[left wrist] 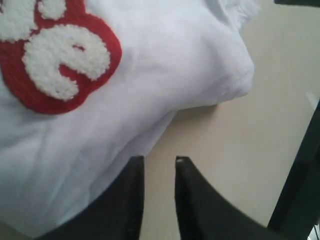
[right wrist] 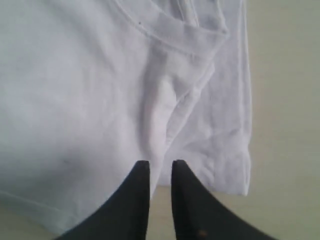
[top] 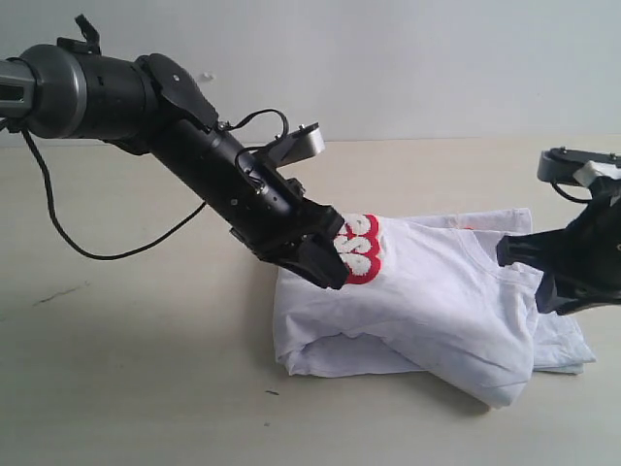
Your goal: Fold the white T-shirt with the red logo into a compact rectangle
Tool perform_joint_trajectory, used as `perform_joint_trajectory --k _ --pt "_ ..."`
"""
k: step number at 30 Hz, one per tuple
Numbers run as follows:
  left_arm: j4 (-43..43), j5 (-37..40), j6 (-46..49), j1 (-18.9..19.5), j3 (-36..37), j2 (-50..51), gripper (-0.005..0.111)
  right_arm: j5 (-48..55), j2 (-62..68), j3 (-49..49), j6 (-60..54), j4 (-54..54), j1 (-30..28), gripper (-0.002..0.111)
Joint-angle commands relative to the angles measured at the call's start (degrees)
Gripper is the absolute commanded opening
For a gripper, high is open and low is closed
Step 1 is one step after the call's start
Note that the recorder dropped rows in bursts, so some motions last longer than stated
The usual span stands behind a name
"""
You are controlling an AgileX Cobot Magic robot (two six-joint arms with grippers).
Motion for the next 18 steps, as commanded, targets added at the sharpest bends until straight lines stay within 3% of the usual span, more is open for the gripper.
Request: perform_joint_trajectory --k 1,3,5,13,18 --pt "-1.30 -0.56 2.13 -0.54 -0.37 0.07 0.032 -6.36 0.13 4.79 -6.51 12.48 -1.04 0.039" --pt "-1.43 -0.96 2.13 -0.54 -0.37 0.07 0.045 -8.20 0.39 5.84 -12.06 20.23 -1.04 0.049" --pt "-1.43 -0.75 2.13 -0.54 -0.37 0.07 0.052 -7.68 1.05 5.94 -12.38 20.40 -1.04 0.051" --pt "-1.43 -1.02 2.13 -0.54 -0.37 0.07 0.052 -6.18 2.87 11.07 -15.84 23.67 -1.04 0.054" --pt "-1.70 -1.27 2.13 -0.54 -0.37 0.07 0.052 -6.02 3.31 11.70 -28.86 40.52 -0.94 0.055"
